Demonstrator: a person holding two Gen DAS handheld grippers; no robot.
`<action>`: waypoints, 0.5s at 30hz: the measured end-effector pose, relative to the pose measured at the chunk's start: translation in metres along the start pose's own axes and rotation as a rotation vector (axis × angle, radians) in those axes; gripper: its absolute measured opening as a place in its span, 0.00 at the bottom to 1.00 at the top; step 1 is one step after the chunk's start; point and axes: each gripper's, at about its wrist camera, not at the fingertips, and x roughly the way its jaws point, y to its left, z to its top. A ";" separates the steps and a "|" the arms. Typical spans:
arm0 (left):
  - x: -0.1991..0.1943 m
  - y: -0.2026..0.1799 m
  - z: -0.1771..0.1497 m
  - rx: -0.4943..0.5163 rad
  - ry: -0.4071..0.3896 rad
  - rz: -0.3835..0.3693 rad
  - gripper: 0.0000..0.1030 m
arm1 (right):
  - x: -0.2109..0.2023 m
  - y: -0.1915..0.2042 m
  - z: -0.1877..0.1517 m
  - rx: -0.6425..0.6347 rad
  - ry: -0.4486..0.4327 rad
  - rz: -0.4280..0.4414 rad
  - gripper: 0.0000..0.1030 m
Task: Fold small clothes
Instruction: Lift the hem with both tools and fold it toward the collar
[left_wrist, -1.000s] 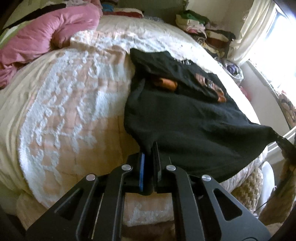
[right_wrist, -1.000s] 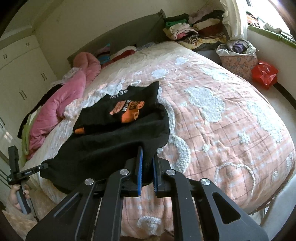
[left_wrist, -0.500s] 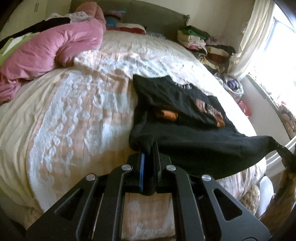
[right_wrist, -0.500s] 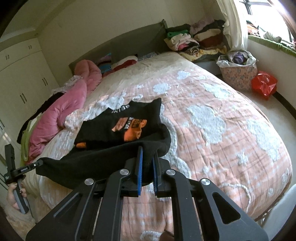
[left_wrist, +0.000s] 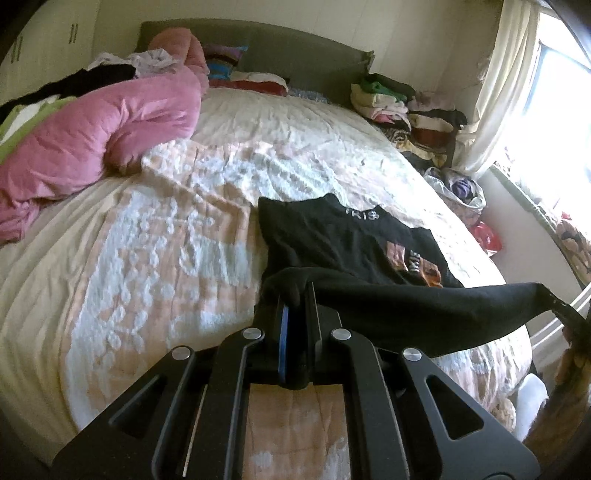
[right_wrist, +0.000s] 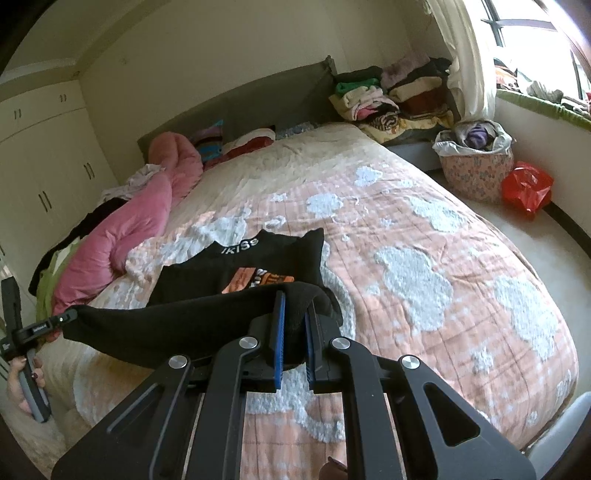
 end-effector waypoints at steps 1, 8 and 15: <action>0.001 -0.001 0.003 0.001 -0.003 0.001 0.02 | 0.001 0.001 0.002 -0.003 -0.001 0.000 0.08; 0.008 -0.003 0.017 0.002 -0.015 0.010 0.02 | 0.011 0.004 0.018 -0.024 -0.014 0.006 0.08; 0.020 -0.002 0.028 -0.002 -0.015 0.020 0.02 | 0.023 0.002 0.028 -0.019 -0.022 0.018 0.08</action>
